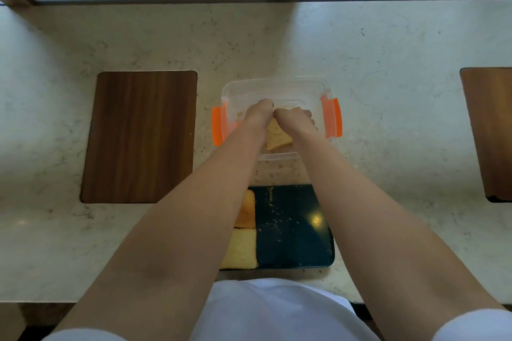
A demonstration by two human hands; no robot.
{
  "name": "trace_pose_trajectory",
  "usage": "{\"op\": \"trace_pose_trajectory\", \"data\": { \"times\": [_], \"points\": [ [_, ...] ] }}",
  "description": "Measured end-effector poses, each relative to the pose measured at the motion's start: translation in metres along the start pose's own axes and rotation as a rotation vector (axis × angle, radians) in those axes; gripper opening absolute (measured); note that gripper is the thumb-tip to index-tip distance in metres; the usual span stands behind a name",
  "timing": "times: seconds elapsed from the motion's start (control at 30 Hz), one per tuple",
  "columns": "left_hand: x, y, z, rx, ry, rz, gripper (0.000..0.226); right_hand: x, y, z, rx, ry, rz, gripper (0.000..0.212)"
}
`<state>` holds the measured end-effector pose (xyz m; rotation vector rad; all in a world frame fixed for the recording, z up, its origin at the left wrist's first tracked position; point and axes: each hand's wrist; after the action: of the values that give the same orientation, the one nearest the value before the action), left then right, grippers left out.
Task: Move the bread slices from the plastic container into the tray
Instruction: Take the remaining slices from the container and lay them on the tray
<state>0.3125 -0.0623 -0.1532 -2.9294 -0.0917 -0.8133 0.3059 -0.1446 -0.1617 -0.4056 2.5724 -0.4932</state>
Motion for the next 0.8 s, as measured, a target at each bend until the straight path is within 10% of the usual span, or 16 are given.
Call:
{"op": "trace_pose_trajectory", "data": {
  "times": [0.5, 0.8],
  "points": [
    [-0.013, -0.007, -0.011, -0.010, 0.225, -0.144, 0.012, 0.001, -0.010, 0.000, -0.032, -0.139, 0.072, 0.074],
    [-0.035, -0.037, -0.090, -0.247, 0.481, -0.422, 0.024, 0.049, -0.036, -0.075, 0.015, -0.365, 0.647, 0.087]
  ]
}}
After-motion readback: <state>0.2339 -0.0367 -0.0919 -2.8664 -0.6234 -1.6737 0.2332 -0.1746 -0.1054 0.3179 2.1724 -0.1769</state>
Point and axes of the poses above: each hand's wrist, its own z-axis towards the middle knuckle, its own y-axis out of the palm, x = y × z, and after that the axes turned 3 degrees about -x, right-handed
